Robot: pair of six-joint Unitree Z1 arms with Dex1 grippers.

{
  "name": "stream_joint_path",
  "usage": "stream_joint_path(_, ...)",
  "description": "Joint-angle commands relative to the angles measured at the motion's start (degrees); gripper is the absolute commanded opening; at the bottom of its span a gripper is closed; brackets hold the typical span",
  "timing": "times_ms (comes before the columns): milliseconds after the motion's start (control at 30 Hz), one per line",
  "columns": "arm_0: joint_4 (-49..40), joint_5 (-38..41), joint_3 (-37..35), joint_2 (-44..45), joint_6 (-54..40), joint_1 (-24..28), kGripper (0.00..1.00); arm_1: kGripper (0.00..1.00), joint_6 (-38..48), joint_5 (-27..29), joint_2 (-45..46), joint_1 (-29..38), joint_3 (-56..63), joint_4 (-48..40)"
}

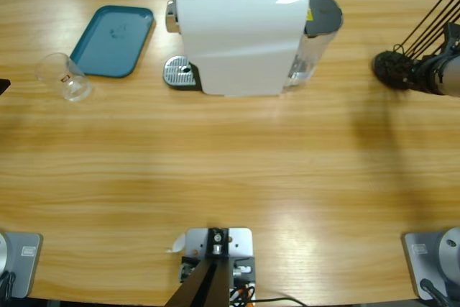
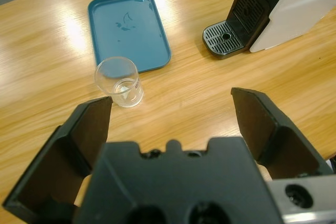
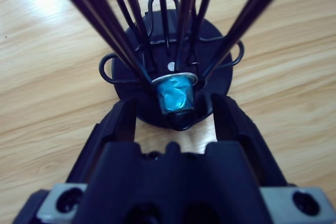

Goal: Pour coffee

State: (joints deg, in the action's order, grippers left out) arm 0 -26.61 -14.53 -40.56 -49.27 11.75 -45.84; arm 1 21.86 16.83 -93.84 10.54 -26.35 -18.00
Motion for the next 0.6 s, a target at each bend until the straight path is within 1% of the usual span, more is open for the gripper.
stream_joint_path(33, 0.68, 0.80, 2.26, 1.10, 0.41, -0.30, 0.977, 0.586, -0.68, 2.14, 4.11, 0.53, 0.26, 4.19)
stream_joint_path(100, 0.68, 0.73, 2.24, 1.19, 0.41, -0.30, 0.977, 0.568, -0.57, 2.03, 2.98, 0.53, 0.26, 4.12)
stream_joint_path(133, 0.68, 0.73, 2.24, 1.21, 0.41, -0.30, 0.977, 0.510, -0.45, 2.02, 2.35, 0.53, 0.21, 4.05)
stream_joint_path(167, 0.68, 0.73, 2.26, 1.30, 0.38, -0.26, 0.977, 0.503, -0.41, 2.07, 1.75, 0.53, 0.07, 3.87)
stream_joint_path(600, 0.68, 0.73, 2.33, 1.01, 0.41, -0.30, 0.977, 0.503, -0.89, 1.45, -2.33, -0.42, -1.02, 0.62)
